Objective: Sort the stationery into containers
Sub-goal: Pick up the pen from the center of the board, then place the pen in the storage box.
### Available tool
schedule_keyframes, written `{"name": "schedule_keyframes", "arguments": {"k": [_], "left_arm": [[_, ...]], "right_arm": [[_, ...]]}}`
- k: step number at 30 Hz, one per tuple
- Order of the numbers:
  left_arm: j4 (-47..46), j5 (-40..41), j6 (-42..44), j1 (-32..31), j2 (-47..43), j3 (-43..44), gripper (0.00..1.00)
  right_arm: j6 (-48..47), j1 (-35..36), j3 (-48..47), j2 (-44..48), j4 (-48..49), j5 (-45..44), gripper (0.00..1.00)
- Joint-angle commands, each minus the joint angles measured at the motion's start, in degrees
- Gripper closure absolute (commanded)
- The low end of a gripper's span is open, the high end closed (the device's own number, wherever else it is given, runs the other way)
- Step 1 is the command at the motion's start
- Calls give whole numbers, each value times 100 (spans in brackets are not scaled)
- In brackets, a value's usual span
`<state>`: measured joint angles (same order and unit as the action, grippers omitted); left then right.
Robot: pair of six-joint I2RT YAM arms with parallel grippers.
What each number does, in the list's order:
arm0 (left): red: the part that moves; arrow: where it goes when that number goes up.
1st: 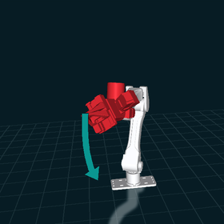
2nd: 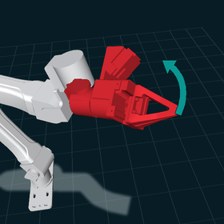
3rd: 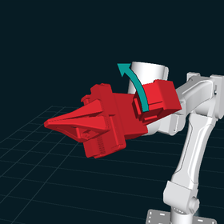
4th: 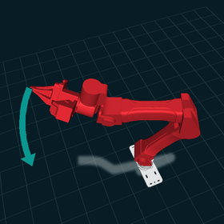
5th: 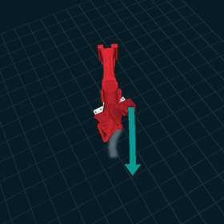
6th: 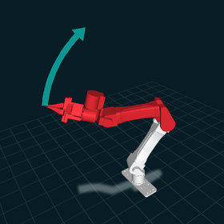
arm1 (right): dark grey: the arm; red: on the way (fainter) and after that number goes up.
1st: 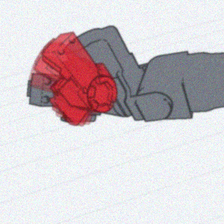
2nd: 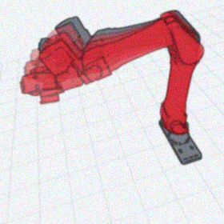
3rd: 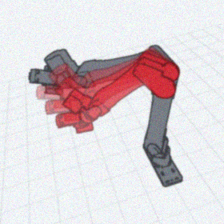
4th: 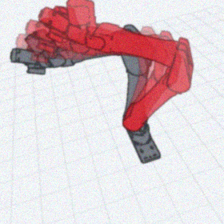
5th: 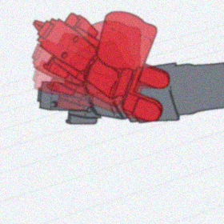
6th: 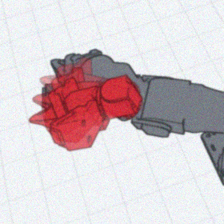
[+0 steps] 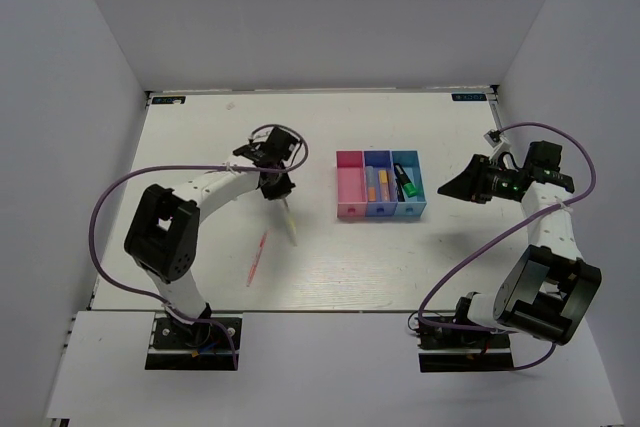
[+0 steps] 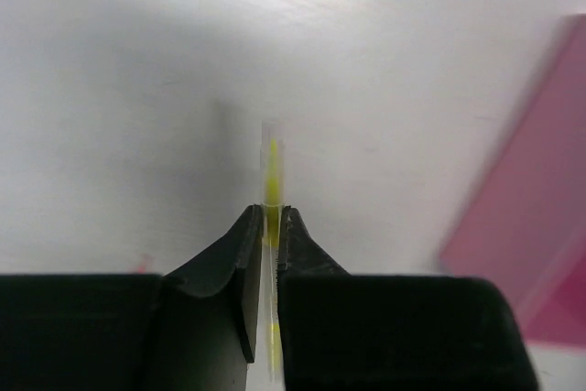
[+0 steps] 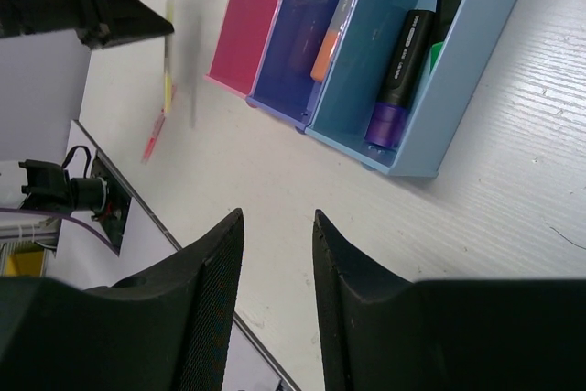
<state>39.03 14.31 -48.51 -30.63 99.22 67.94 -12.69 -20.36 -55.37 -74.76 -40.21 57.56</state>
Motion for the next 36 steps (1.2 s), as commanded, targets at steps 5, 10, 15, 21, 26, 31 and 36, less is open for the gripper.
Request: {"name": "schedule_keyframes", "arguments": {"k": [5,10,15,21,26,31,36], "left_arm": [[-141,-516,272,-628,-186,1501,100],[-246,-630,570,-883,474,2738,100],[-291,-552,746,-962,1256,3601,100],[-290,-315,984,-1076,1793,3946,96],[-483,-305,993,-1120,2039,3797,86],[-475,-349,993,-1129,2110,3770,62],[-475,-349,1037,-1147,1979,3770,50]], "right_arm": [[-102,-56,-149,58,-31,142,60],[-111,-65,-123,58,-40,168,60],[-120,-82,-123,67,-5,168,60],[-120,-109,-123,49,-31,229,59],[-129,-170,-114,49,-49,264,58],[-138,-170,-105,32,-48,300,56],[-137,-179,-96,32,-75,308,56]]}}
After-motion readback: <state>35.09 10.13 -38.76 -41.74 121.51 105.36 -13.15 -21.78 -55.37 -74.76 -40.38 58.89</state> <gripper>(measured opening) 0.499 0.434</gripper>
